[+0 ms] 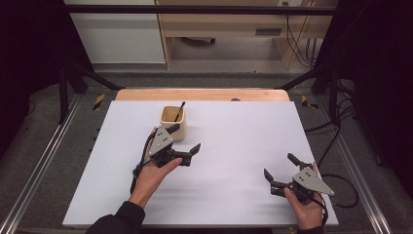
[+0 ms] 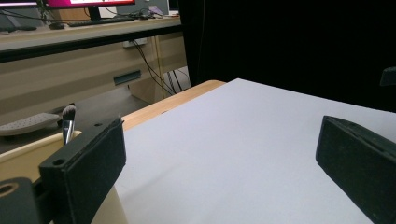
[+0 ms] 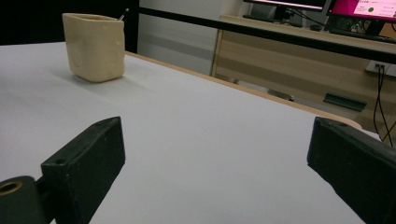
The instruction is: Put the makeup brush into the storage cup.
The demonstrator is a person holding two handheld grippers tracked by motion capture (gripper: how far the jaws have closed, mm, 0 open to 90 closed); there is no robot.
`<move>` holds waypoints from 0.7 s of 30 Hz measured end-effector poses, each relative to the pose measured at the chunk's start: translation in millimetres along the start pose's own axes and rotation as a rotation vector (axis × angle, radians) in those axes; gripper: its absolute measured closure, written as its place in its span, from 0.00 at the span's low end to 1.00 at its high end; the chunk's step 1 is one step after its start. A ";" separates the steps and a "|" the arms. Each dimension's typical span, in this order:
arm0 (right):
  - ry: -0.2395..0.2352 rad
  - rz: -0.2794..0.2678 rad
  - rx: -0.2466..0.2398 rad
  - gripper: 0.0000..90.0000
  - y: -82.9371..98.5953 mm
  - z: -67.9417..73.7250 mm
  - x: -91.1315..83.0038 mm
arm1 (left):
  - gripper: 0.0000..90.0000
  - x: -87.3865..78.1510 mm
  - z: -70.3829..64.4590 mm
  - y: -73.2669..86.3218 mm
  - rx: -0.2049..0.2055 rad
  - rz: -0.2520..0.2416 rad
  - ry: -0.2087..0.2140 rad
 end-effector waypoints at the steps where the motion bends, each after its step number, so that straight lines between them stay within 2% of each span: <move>1: 0.000 0.000 0.001 0.05 0.0 0.0 -0.1 | 0.02 -0.2 -0.3 0.5 -0.003 -0.002 0.000; 21: -0.001 0.003 0.003 0.05 0.3 0.1 -0.1 | 0.02 -18.6 -0.1 18.1 0.002 -0.008 0.005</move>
Point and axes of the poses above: each handheld gripper's, and its own axes: x roughly forward along the jaws, y roughly out of its underside, z roughly to its left, the point moved 10 cm from there along x, roughly forward along the jaws, and after that the axes turned 14 degrees about -x, right-handed, at the moved point
